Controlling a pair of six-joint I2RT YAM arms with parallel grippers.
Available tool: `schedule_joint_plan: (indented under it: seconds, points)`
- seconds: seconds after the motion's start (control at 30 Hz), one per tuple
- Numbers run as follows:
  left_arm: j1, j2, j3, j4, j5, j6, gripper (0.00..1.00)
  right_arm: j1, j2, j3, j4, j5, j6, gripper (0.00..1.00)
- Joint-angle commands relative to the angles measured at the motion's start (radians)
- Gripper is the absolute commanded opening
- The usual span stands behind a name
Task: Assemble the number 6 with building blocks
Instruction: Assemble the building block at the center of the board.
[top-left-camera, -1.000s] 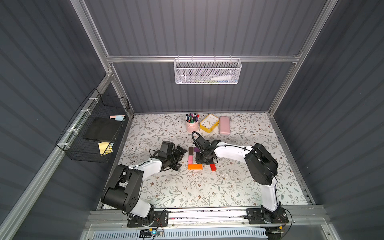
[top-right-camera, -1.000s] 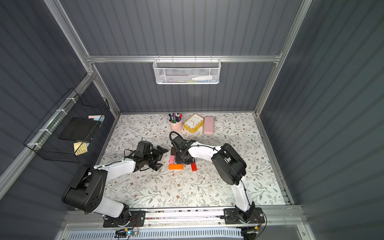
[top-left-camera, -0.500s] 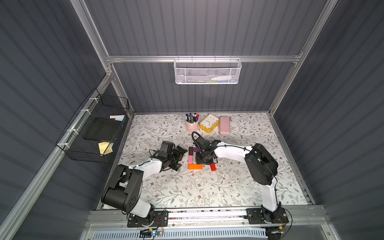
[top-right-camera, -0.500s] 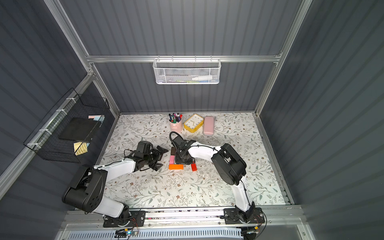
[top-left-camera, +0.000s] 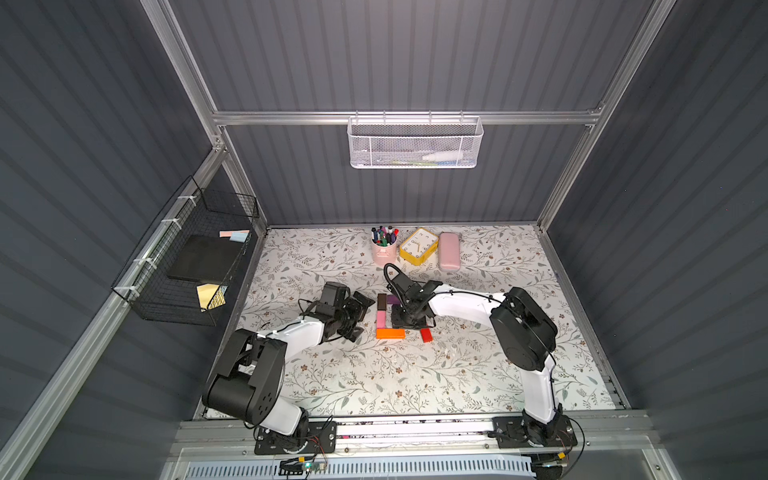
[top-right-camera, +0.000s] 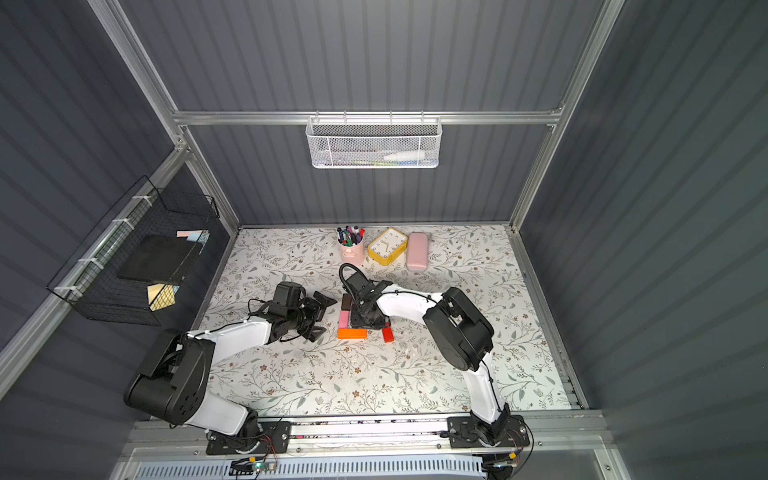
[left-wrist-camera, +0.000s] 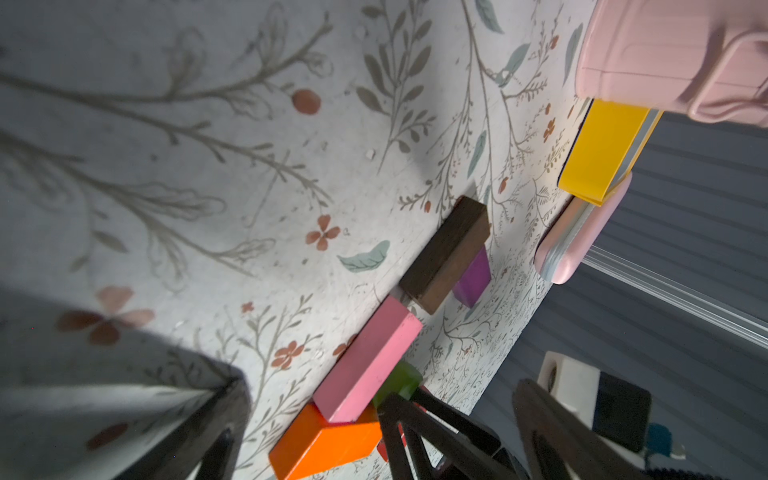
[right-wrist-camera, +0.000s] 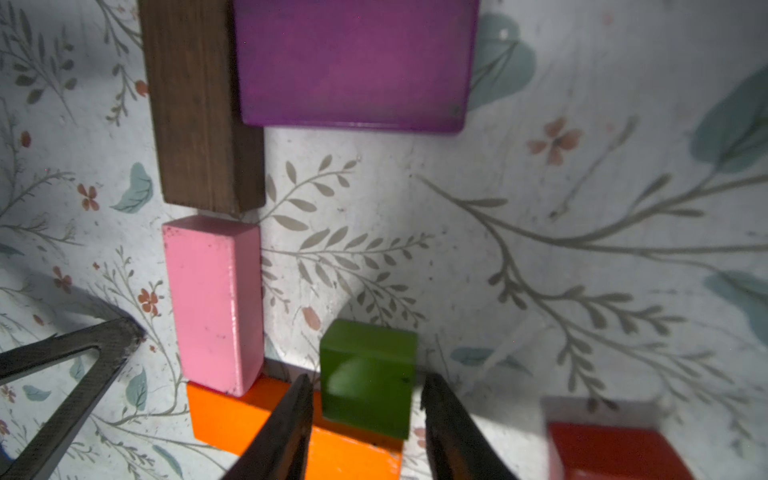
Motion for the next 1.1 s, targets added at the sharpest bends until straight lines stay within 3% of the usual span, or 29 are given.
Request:
schedule_joint_plan:
  seconds: [0.0,0.47,0.8,1.07]
  points:
    - [0.006,0.004,-0.014,-0.037,-0.002,0.019,0.99,0.000,-0.043,-0.015,-0.004,0.032,0.017,0.48]
    - [0.006,0.006,-0.012,-0.038,-0.006,0.022,0.99,0.002,-0.127,-0.045,0.032,0.057,0.003,0.54]
    - [0.006,0.009,0.003,-0.052,-0.003,0.027,0.99,-0.009,-0.198,-0.084,-0.123,0.186,0.022,0.53]
    - [0.006,0.010,0.007,-0.057,0.000,0.031,0.99,-0.025,-0.252,-0.186,-0.137,0.192,0.006,0.52]
